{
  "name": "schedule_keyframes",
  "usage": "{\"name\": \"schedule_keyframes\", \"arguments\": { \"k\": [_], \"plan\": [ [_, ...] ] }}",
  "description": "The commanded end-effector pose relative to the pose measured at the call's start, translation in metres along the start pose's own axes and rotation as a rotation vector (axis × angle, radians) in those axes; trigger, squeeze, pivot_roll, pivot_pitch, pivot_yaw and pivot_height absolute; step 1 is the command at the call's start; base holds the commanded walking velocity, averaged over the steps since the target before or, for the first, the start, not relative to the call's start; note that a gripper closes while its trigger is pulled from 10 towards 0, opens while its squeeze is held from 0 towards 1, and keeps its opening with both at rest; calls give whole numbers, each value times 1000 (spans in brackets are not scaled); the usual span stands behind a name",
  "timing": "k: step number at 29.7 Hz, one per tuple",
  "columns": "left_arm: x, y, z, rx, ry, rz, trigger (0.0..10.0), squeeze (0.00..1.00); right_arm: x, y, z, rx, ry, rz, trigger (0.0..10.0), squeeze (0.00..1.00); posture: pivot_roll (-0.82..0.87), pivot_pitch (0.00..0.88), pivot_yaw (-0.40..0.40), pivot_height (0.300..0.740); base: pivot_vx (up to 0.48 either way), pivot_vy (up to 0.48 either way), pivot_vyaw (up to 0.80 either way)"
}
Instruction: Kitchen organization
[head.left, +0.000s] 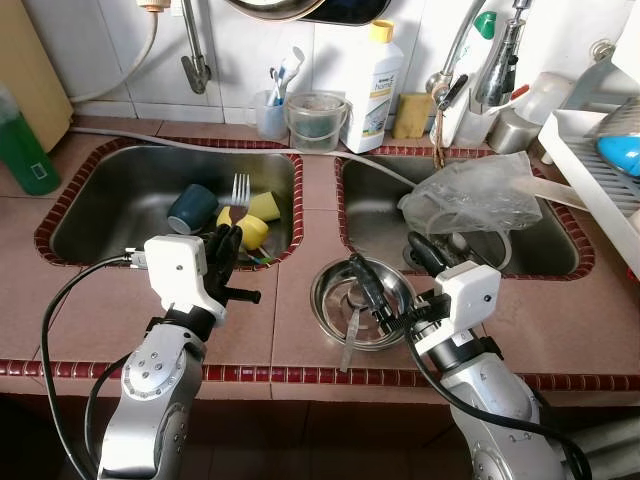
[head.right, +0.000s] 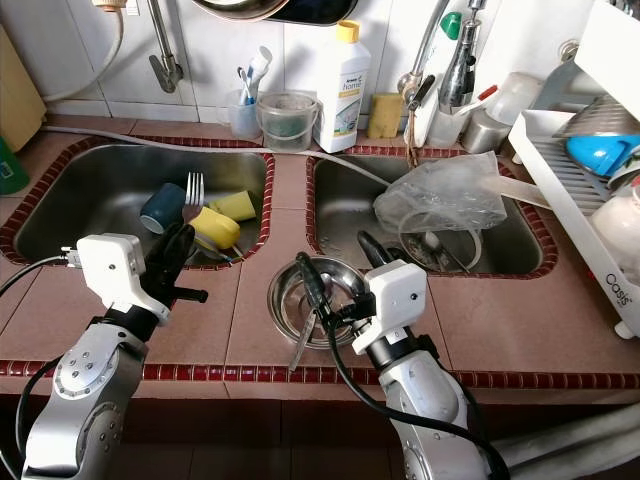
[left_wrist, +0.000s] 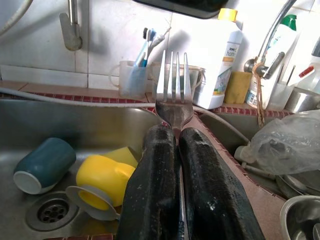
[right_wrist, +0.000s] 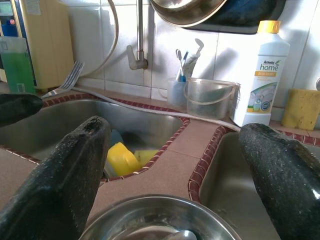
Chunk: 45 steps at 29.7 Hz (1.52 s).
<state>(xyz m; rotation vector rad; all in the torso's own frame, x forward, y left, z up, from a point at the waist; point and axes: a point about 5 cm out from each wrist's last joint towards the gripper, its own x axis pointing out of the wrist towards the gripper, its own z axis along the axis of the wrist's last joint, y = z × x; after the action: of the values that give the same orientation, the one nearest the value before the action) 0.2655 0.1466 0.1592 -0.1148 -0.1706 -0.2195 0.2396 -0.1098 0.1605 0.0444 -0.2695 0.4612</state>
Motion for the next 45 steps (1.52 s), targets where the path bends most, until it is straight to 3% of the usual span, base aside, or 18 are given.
{"name": "schedule_keyframes", "arguments": {
  "k": [1,13,26,35,45],
  "plan": [
    [0,-1,-1,1,6,0,10000,0,0,0,3,3,-7,0,10000,0,-32,83,-37,740,0,0,0],
    [-2,-2,-7,-14,46,-19,10000,0,0,0,2,4,-5,0,10000,0,-33,87,-32,740,0,0,0],
    [-3,-4,-7,-15,55,-34,10000,0,-1,2,2,9,-5,-4,10000,0,-35,90,-26,740,0,400,0],
    [-3,-7,-9,30,71,-35,10000,0,-1,2,2,8,-4,-4,10000,0,-33,90,-25,740,0,0,0],
    [-6,-14,-10,121,68,-119,10000,0,-2,2,0,11,4,3,10000,0,-31,92,-26,740,0,0,0]
  ]
}}
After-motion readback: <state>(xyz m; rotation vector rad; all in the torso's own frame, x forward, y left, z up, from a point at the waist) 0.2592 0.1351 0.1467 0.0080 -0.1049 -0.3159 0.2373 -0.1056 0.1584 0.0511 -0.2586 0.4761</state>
